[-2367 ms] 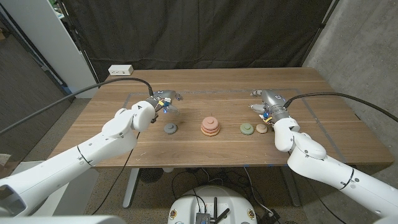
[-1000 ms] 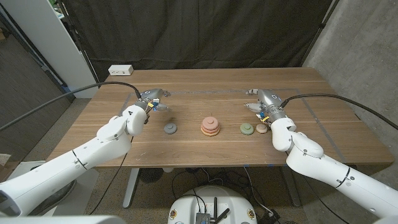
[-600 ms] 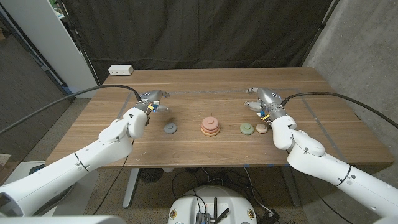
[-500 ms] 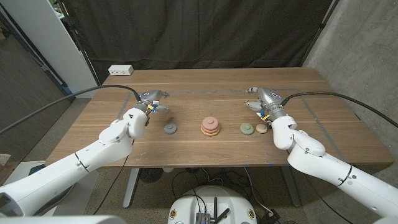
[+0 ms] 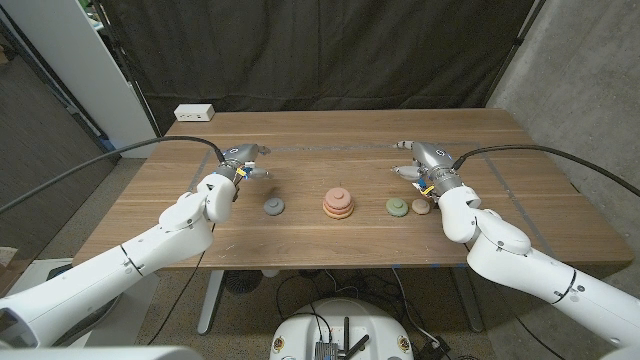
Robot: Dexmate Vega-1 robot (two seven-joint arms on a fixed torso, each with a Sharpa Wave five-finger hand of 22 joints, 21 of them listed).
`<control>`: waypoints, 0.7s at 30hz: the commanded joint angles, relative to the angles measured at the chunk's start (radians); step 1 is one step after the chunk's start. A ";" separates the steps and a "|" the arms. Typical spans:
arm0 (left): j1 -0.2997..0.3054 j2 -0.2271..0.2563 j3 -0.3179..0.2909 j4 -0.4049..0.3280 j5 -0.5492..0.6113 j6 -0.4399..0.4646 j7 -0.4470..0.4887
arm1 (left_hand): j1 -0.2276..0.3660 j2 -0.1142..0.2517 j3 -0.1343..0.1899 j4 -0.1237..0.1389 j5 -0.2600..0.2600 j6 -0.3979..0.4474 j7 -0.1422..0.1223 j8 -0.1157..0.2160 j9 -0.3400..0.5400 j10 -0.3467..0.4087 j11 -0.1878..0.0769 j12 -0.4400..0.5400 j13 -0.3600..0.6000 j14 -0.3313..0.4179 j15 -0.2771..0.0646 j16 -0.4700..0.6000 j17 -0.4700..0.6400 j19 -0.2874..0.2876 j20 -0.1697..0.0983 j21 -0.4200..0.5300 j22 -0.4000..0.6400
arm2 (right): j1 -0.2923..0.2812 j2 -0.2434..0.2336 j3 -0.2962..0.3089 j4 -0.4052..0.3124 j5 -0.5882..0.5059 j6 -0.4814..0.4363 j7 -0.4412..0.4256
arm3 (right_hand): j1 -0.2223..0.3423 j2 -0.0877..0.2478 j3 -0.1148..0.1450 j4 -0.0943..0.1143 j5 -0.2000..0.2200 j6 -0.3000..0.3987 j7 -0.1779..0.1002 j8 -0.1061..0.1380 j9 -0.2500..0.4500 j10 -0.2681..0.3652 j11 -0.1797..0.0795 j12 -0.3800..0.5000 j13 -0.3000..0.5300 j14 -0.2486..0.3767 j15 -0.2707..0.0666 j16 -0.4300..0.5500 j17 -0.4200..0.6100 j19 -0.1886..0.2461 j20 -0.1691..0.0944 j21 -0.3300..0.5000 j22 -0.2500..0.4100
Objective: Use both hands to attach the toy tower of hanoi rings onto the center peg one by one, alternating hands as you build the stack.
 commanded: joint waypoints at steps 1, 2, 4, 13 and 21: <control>-0.002 0.015 0.000 0.007 -0.003 -0.023 0.009 | -0.007 0.004 0.006 0.001 0.002 -0.003 -0.003 -0.002 0.002 -0.001 0.000 0.003 -0.001 -0.001 -0.015 0.006 0.005 -0.004 -0.090 0.009 0.002 | -0.017 -0.046 -0.006 -0.075 -0.033 -0.061 0.071 | 0.006 -0.018 -0.002 -0.003 -0.005 -0.015 0.001 0.001 0.004 -0.014 0.002 0.003 0.003 -0.011 -0.001 -0.009 -0.006 -0.004 -0.017 -0.005 0.001; -0.002 0.014 0.000 0.007 -0.002 -0.022 0.011 | -0.007 0.003 0.006 0.001 0.002 -0.003 -0.003 -0.002 0.002 -0.001 -0.001 0.004 -0.001 -0.001 -0.015 0.006 0.005 -0.004 -0.090 0.009 0.002 | -0.019 -0.049 -0.007 -0.081 -0.037 -0.066 0.075 | 0.006 -0.018 -0.002 -0.003 -0.005 -0.016 0.001 0.001 0.004 -0.014 0.002 0.004 0.003 -0.013 -0.001 -0.011 -0.008 -0.005 -0.017 -0.005 0.001; -0.002 0.016 0.000 0.007 -0.001 -0.026 0.010 | -0.008 0.004 0.005 0.001 0.001 -0.003 -0.004 -0.002 0.002 -0.002 -0.001 0.003 -0.001 -0.001 -0.015 0.006 0.006 -0.004 -0.090 0.010 0.002 | -0.024 -0.056 -0.005 -0.093 -0.035 -0.072 0.086 | 0.007 -0.019 -0.003 -0.003 -0.005 -0.021 0.002 0.000 0.004 -0.018 0.002 0.003 0.003 -0.013 -0.001 -0.011 -0.008 -0.005 -0.017 -0.006 0.001; 0.009 0.021 -0.008 0.014 -0.011 -0.041 0.016 | -0.014 0.006 0.006 0.002 0.001 -0.003 -0.003 -0.002 0.002 -0.003 -0.001 0.004 -0.004 -0.004 -0.014 0.007 0.011 -0.009 -0.090 0.010 0.002 | -0.016 -0.086 -0.031 -0.142 -0.074 -0.120 0.152 | 0.011 -0.032 -0.007 -0.003 -0.008 -0.046 0.005 -0.002 0.004 -0.039 0.002 0.003 0.002 -0.019 -0.001 -0.017 -0.009 -0.004 -0.018 -0.005 0.002; 0.007 0.023 -0.010 0.021 -0.010 -0.064 0.020 | -0.019 0.013 0.011 0.002 0.001 -0.009 0.002 -0.004 0.003 -0.008 0.005 0.004 -0.010 -0.013 -0.014 0.009 0.024 -0.019 -0.090 0.008 0.000 | 0.021 -0.109 -0.082 -0.186 -0.146 -0.184 0.251 | 0.013 -0.044 -0.012 -0.003 -0.011 -0.066 0.006 -0.003 0.003 -0.052 0.000 0.005 0.002 -0.033 -0.001 -0.031 -0.022 -0.010 -0.017 -0.008 0.000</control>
